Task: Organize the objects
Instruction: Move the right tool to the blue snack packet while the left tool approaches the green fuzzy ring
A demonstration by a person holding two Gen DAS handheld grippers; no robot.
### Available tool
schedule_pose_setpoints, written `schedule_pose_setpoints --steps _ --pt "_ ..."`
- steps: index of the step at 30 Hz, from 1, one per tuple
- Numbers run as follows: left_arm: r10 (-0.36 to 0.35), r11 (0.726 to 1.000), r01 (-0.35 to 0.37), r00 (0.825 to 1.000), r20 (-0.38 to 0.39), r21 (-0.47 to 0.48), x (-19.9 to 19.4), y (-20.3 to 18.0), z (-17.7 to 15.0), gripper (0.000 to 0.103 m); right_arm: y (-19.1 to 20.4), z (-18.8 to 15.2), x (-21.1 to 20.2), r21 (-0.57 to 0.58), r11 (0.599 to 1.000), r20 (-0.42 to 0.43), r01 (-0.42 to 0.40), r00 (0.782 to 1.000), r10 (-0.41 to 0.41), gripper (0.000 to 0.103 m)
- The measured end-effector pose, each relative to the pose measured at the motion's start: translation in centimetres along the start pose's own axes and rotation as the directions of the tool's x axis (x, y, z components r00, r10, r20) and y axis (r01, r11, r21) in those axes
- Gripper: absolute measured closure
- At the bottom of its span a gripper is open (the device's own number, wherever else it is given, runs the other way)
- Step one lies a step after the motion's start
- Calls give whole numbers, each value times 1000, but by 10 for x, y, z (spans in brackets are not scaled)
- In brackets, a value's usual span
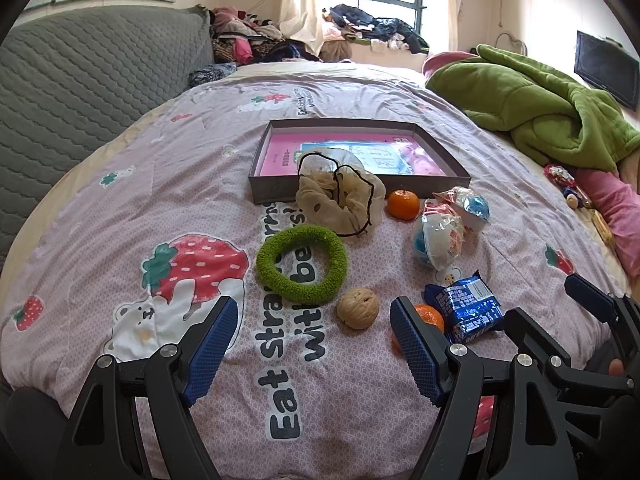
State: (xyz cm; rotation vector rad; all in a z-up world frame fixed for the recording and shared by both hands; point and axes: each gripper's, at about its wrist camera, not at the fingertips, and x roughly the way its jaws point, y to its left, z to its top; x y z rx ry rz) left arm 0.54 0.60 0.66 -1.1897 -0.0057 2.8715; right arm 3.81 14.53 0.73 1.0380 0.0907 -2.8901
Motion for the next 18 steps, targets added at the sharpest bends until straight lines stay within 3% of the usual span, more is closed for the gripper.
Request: schedule_pose_setpoints --steps 18 --pt "-9 1000 8 999 -33 -14 7 4 -2 23 1 -1 3 -3 1000 -19 -3 1000 3 21"
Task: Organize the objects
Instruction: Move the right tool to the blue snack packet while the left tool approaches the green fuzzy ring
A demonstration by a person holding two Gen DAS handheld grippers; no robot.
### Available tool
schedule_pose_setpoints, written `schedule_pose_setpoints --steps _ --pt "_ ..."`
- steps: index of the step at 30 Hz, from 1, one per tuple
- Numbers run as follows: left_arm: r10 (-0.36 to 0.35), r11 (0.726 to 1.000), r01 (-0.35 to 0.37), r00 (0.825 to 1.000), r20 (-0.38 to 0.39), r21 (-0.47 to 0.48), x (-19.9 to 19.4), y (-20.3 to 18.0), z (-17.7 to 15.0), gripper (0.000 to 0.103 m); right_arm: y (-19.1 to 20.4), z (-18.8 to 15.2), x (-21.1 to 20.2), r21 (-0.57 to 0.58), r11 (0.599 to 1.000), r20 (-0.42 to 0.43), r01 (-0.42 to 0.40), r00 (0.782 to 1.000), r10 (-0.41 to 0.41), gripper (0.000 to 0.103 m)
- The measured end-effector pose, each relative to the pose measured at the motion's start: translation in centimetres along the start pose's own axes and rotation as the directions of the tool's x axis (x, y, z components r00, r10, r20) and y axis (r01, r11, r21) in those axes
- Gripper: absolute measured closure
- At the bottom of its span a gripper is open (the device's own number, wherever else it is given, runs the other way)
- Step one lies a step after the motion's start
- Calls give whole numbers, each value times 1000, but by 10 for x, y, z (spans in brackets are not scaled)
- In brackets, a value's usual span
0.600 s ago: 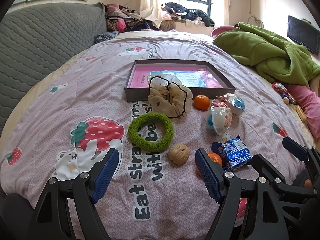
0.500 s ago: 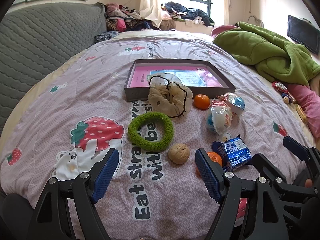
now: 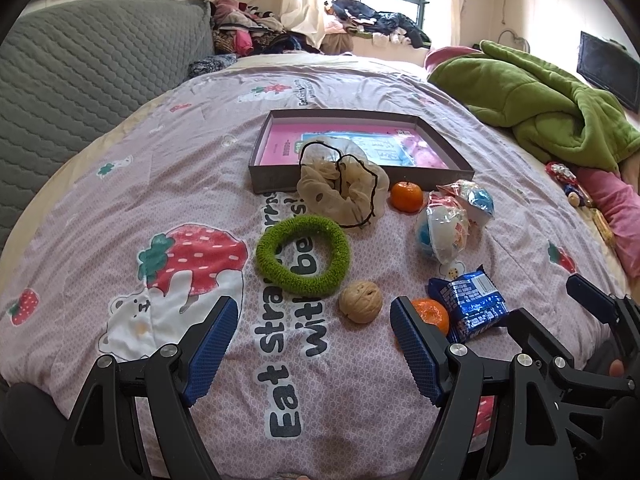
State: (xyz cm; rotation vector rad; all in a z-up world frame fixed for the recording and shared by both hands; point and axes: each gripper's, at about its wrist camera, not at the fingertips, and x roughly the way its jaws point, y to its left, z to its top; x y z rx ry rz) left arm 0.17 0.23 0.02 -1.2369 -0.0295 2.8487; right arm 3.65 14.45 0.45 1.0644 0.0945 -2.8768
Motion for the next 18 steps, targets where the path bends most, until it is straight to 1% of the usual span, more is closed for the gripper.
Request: schedule_pose_setpoints --steps 18 --pt "1 1000 -2 999 -53 -24 22 13 -2 23 -1 -8 21 -10 1000 -72 -27 997 26 21"
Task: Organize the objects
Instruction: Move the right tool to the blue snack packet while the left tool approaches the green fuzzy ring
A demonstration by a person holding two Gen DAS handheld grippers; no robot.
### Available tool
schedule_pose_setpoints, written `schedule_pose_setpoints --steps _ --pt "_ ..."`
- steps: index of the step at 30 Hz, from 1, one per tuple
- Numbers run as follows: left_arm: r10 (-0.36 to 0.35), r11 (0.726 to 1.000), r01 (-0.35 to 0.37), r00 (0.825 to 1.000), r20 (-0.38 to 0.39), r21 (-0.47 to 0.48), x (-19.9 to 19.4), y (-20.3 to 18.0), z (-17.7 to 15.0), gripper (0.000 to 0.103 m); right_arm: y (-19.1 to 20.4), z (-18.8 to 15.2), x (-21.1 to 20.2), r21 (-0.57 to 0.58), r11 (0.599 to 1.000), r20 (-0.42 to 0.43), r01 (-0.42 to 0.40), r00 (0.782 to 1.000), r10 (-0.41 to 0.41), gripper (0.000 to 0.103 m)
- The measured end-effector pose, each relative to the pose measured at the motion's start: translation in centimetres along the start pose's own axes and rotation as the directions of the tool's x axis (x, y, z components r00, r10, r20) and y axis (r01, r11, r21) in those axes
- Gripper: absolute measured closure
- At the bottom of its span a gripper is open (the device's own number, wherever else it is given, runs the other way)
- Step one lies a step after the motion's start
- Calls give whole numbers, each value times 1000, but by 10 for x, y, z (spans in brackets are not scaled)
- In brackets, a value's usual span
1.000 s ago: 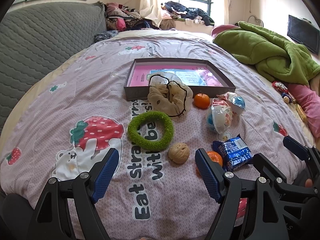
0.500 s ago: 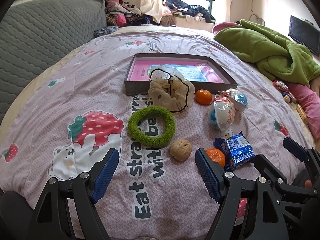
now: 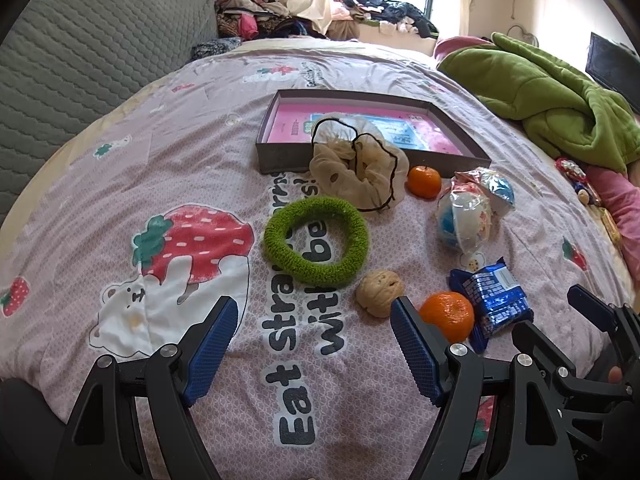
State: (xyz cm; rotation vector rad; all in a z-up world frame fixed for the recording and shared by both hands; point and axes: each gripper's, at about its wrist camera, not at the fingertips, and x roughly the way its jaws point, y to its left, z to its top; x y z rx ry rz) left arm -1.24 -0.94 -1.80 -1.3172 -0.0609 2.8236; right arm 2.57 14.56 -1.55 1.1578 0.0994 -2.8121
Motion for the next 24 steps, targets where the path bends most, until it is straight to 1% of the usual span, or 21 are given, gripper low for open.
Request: schedule_pose_setpoints --steps 5,12,24 --pt "8 1000 -8 1000 -11 -1 7 3 0 23 0 -2 6 -2 1000 -20 -1 1000 1 21" --pt "12 1000 -13 1000 -29 -27 18 14 4 23 -1 -3 14 -3 1000 -35 -4 999 4 21" --pt "29 998 -30 999 -22 -53 36 24 19 23 0 -1 22 1 1000 -41 -1 999 1 21"
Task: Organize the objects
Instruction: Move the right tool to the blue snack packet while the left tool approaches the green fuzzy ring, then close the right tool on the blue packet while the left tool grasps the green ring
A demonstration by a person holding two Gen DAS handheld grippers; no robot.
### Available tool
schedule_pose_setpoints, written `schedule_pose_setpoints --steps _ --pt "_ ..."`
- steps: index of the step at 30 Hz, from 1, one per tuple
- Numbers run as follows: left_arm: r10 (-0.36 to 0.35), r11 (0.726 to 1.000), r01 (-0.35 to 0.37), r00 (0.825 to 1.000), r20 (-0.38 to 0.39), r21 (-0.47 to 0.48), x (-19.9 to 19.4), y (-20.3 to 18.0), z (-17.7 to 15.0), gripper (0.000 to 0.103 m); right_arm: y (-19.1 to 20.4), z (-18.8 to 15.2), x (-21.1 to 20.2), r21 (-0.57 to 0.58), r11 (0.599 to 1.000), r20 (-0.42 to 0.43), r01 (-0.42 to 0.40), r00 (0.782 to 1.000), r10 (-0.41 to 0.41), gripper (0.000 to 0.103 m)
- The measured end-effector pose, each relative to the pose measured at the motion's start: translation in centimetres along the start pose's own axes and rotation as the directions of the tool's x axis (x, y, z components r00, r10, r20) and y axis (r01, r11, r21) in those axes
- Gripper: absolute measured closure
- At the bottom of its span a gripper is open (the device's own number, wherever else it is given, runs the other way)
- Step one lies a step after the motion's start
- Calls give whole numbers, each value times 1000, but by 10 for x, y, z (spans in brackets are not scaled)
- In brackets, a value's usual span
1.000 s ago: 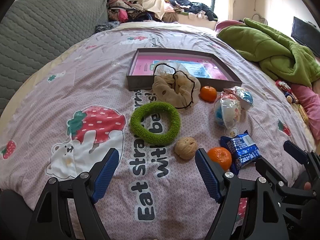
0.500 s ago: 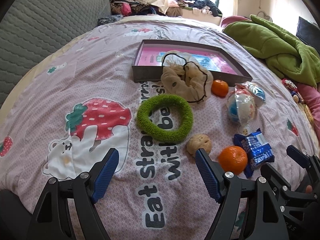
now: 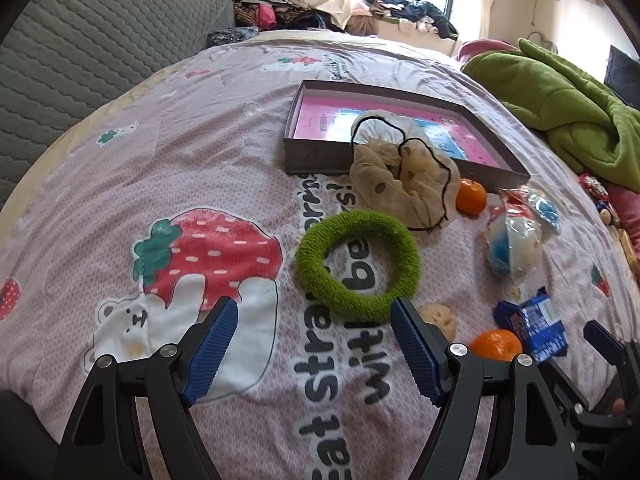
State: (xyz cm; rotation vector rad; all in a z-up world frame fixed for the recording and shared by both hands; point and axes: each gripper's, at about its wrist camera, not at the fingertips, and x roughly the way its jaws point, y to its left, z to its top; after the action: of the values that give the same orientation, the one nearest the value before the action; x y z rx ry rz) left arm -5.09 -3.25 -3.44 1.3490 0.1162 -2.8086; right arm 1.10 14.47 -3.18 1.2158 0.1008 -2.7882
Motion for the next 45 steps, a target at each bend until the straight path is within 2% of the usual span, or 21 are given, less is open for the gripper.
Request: schedule_pose_setpoints --steps 10,21,25,28,31,33,35,39,43,45 --pt "8 1000 -8 1000 -17 -13 23 6 11 23 3 3 7 -6 1000 1 -21 1000 21 21" --pt "6 1000 -7 999 -42 -12 42 4 16 23 3 8 26 9 999 -47 -31 998 32 21" --pt "-15 1000 14 999 -43 -24 47 5 20 23 0 10 34 18 999 -69 -44 997 45 22" --pt "-37 999 35 998 -42 -32 50 6 24 23 0 10 37 7 999 -80 -46 996 47 38" --pt "-53 998 52 998 -33 -39 51 7 25 24 3 10 35 -22 999 -68 -38 997 36 40" --pt "-52 998 51 998 -31 -29 51 5 26 28 3 11 35 -26 999 -66 -38 997 37 42" --pt "-65 998 64 998 -27 -13 50 3 26 43 1 12 33 -23 999 -59 -41 997 39 44" --pt "-71 997 71 997 -27 5 51 0 29 58 -4 14 31 -13 999 -48 -39 998 38 48" --pt "-75 997 75 997 -14 22 47 -1 30 86 -8 14 32 -2 999 -54 -52 997 52 48" --pt "-86 996 87 996 -12 26 45 0 30 87 -8 14 30 -4 998 -49 -55 997 55 48"
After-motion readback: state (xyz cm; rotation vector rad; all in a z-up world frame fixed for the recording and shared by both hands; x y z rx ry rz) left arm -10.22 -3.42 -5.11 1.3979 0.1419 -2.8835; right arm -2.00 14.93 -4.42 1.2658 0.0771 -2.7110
